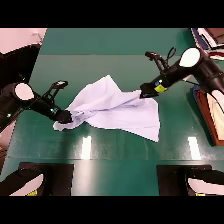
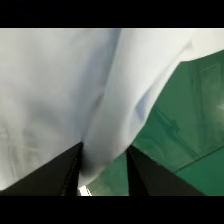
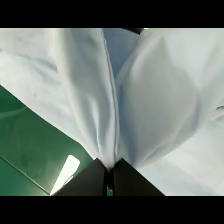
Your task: Fold the shirts.
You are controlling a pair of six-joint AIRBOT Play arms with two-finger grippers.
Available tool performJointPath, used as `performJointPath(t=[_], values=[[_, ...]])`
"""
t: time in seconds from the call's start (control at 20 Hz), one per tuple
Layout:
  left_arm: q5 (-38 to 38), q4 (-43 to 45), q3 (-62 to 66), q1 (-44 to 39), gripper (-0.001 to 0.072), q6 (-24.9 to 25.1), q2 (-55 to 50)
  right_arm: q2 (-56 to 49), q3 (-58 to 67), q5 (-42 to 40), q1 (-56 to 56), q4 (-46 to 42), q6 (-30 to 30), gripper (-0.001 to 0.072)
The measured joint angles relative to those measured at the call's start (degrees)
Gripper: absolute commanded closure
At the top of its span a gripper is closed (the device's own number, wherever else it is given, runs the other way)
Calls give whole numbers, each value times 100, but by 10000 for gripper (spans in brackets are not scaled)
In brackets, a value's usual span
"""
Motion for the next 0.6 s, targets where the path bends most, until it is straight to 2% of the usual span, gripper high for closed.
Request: performJointPath(t=[0.25, 0.4, 0.45, 0.6], values=[[-22, -262, 616, 0, 356, 22, 61, 560, -549, 63, 4, -2, -4, 696], [435, -262, 1025, 0, 347, 33, 70, 656, -647, 74, 4, 0, -7, 696], [726, -249, 1106, 0, 218, 35, 44, 669, -664, 72, 4, 0, -7, 696], [1528, -223, 1231, 0, 197, -52, -297, 686, -691, 55, 4, 2, -7, 696]])
